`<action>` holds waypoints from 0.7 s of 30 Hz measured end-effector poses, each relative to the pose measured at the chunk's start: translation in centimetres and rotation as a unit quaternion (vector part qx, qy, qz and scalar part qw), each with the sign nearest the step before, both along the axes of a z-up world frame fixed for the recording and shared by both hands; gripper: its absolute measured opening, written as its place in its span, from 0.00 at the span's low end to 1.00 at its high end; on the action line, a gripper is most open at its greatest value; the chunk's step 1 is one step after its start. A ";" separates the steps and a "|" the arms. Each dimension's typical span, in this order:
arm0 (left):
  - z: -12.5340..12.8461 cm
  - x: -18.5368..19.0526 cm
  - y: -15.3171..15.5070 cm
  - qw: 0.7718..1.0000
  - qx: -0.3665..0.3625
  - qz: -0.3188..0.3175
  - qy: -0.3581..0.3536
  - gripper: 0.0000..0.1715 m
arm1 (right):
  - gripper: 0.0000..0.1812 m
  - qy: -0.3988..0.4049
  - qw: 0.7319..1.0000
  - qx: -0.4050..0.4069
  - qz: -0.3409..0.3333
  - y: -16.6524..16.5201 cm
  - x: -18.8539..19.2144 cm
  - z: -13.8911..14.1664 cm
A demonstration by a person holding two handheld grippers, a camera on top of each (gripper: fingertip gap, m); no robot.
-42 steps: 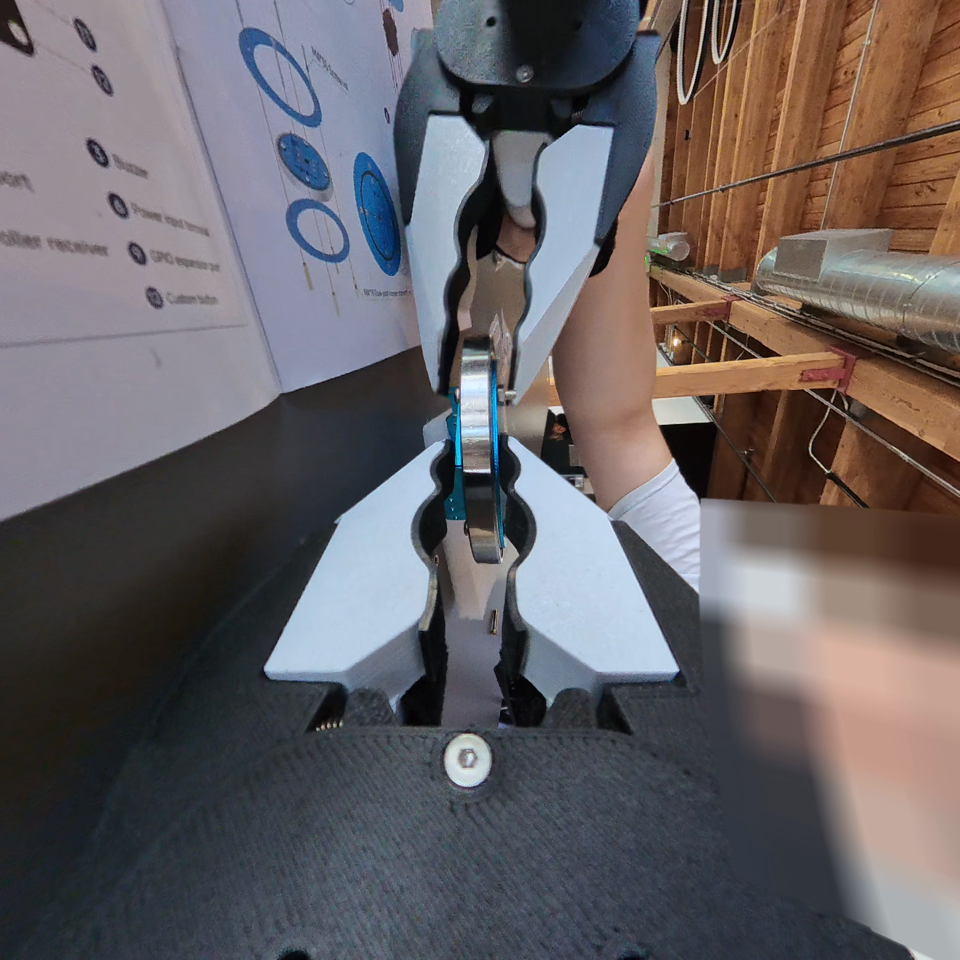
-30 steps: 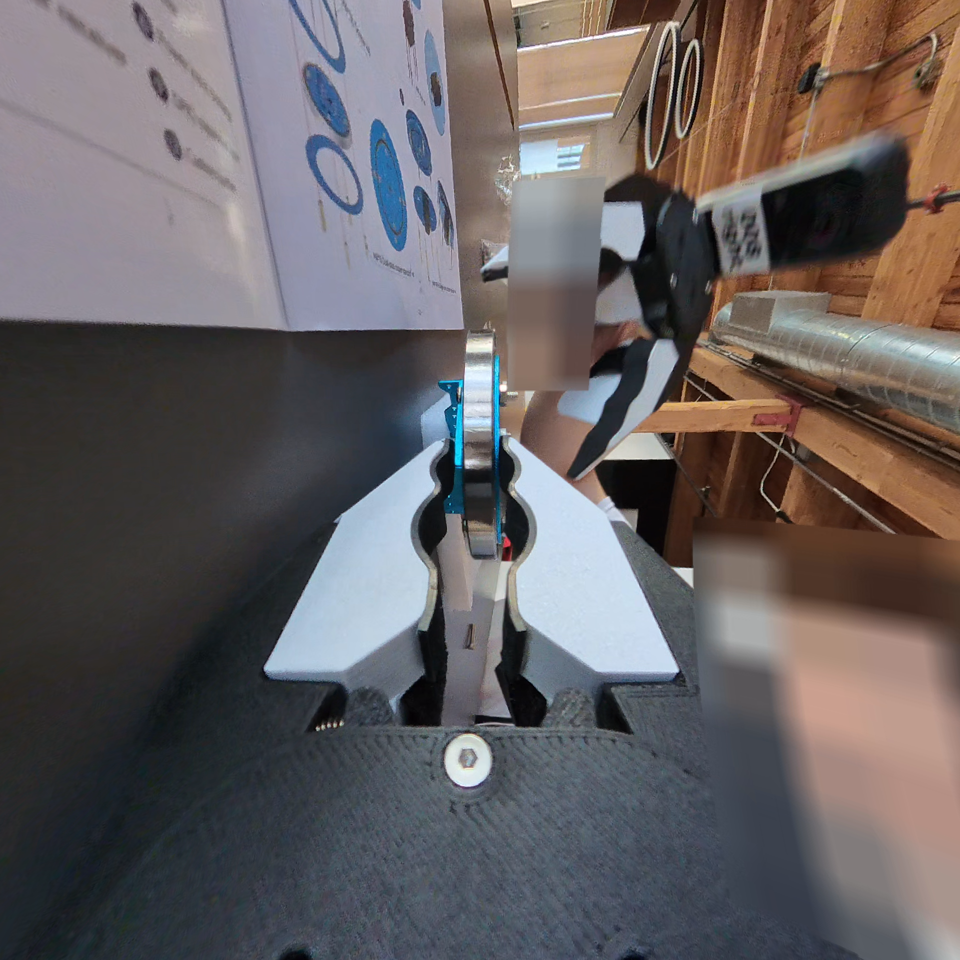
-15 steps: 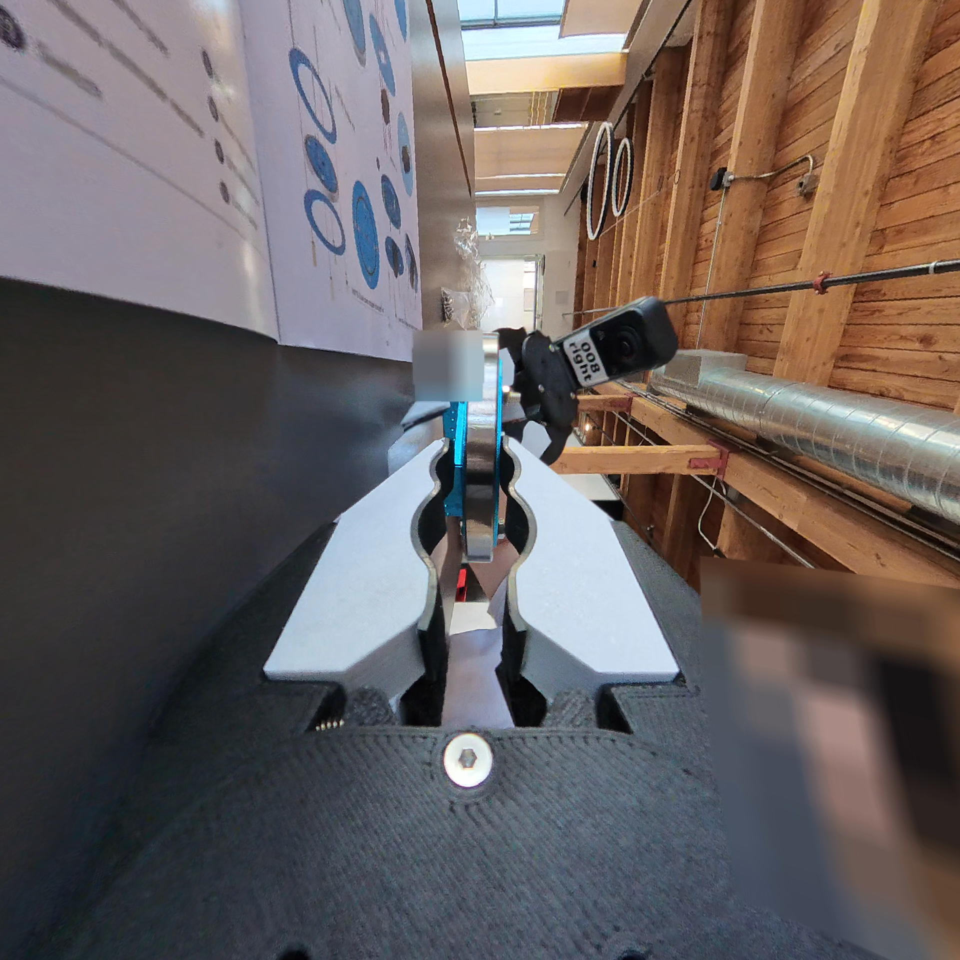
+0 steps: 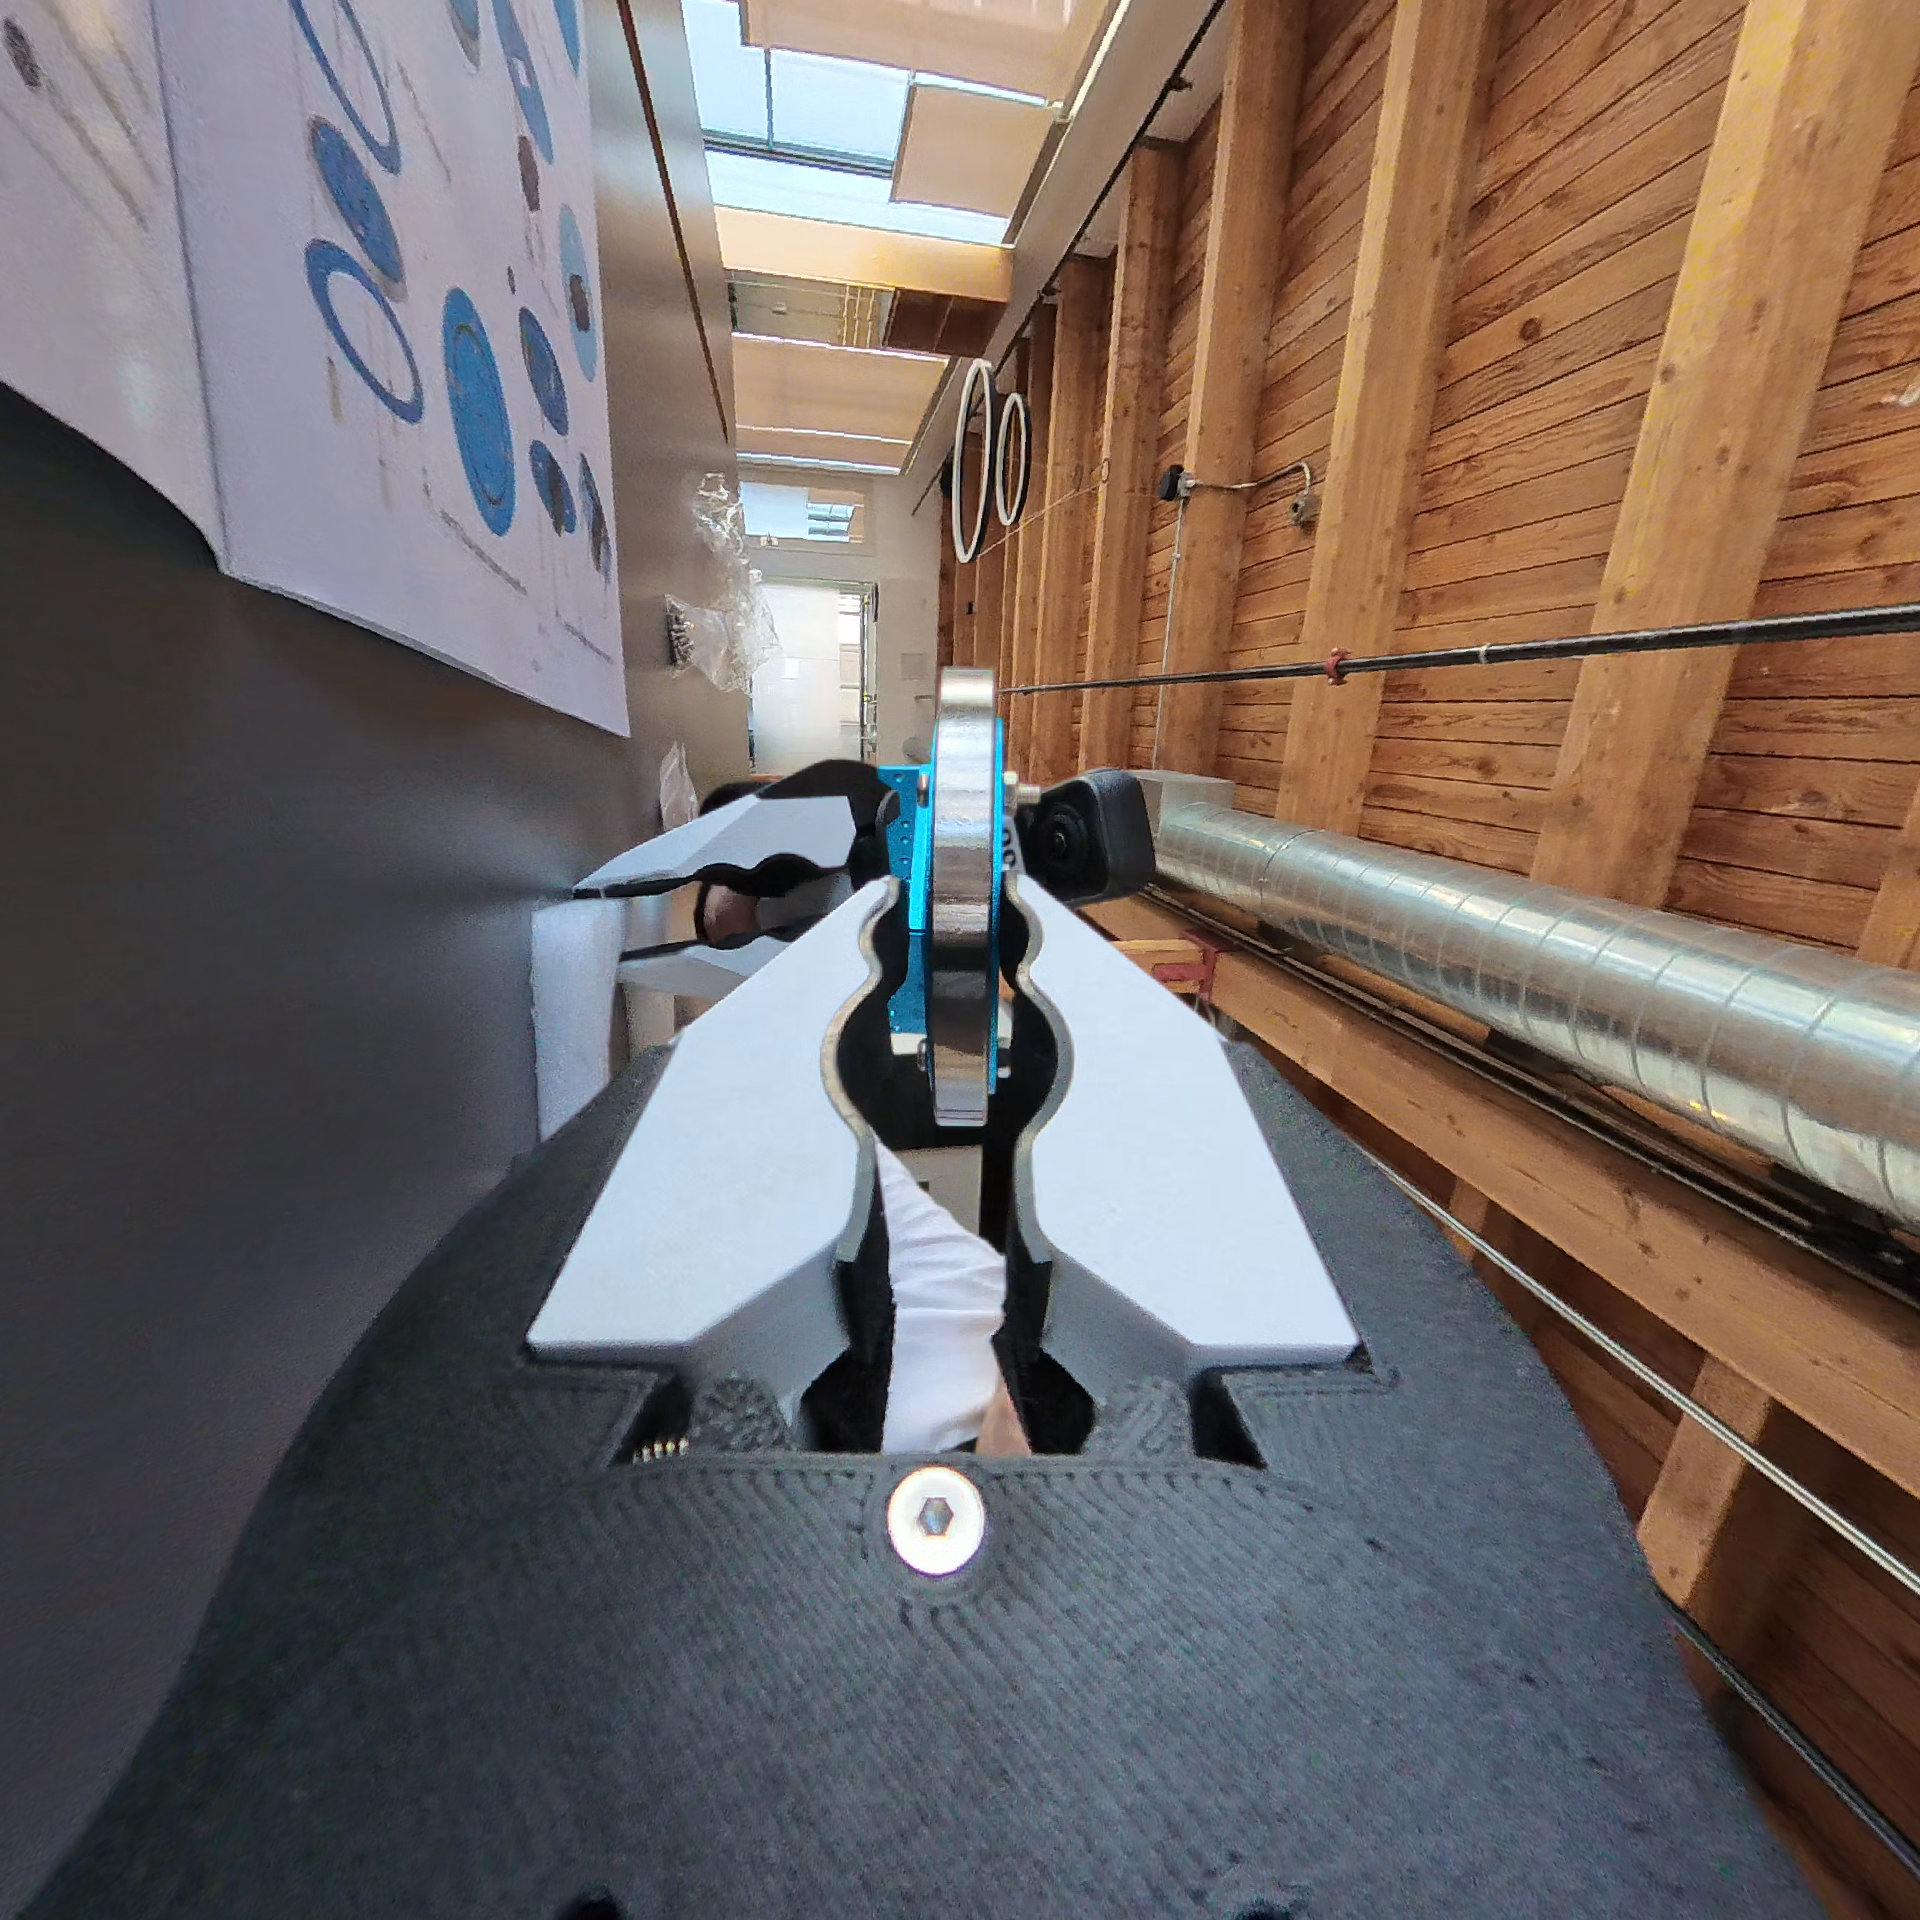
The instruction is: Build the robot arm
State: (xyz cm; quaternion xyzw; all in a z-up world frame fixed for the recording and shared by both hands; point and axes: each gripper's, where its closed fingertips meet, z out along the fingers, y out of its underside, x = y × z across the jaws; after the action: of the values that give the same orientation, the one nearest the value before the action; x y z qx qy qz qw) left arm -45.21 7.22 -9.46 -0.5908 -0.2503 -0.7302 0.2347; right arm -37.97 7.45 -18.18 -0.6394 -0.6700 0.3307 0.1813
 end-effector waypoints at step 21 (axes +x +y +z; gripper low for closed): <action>-4.7 3.3 0.2 0.993 -0.050 0.025 0.107 0.10 | 0.08 -0.023 0.999 -0.032 -0.023 -0.5 2.4 0.0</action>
State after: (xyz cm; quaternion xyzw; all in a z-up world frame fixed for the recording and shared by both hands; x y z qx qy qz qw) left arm -41.86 7.39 -14.14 -0.6702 -0.2745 -0.6433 0.2483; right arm -35.53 6.94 -18.21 -0.6674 -0.6481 0.3334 0.1529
